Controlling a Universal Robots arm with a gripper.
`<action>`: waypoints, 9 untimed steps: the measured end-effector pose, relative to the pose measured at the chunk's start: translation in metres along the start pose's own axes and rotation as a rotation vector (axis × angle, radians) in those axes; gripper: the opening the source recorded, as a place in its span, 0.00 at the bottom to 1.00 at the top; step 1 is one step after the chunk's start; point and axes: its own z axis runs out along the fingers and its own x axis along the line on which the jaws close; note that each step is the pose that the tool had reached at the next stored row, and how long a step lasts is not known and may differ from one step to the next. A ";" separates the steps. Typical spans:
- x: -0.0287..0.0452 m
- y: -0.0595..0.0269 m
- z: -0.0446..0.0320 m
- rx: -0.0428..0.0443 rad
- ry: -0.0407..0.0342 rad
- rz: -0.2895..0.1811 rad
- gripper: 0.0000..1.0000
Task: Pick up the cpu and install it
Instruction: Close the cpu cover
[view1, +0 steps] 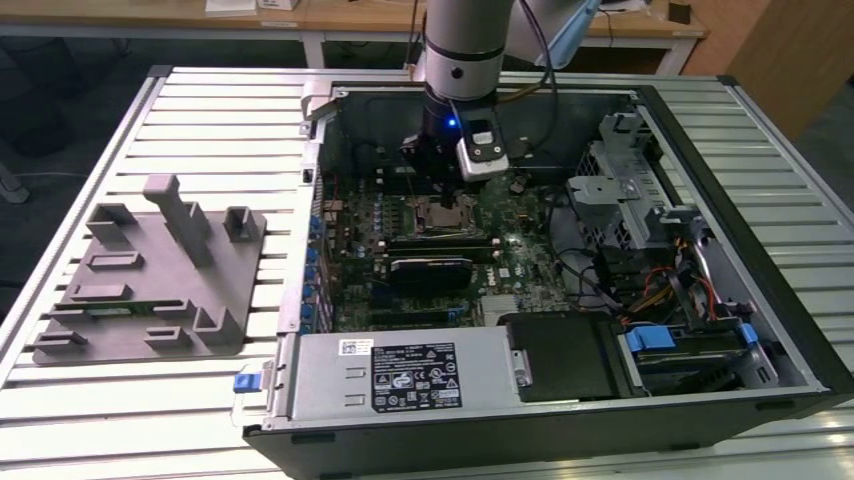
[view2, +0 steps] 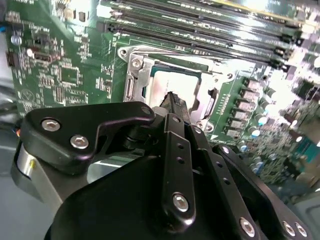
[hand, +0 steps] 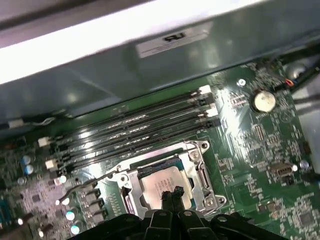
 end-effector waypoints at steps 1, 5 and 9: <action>0.0000 0.0000 0.0001 -0.0002 0.0000 -0.020 0.11; 0.0000 0.0000 0.0003 -0.0011 -0.0003 -0.091 0.11; 0.0000 0.0000 0.0006 -0.0021 -0.0005 -0.165 0.11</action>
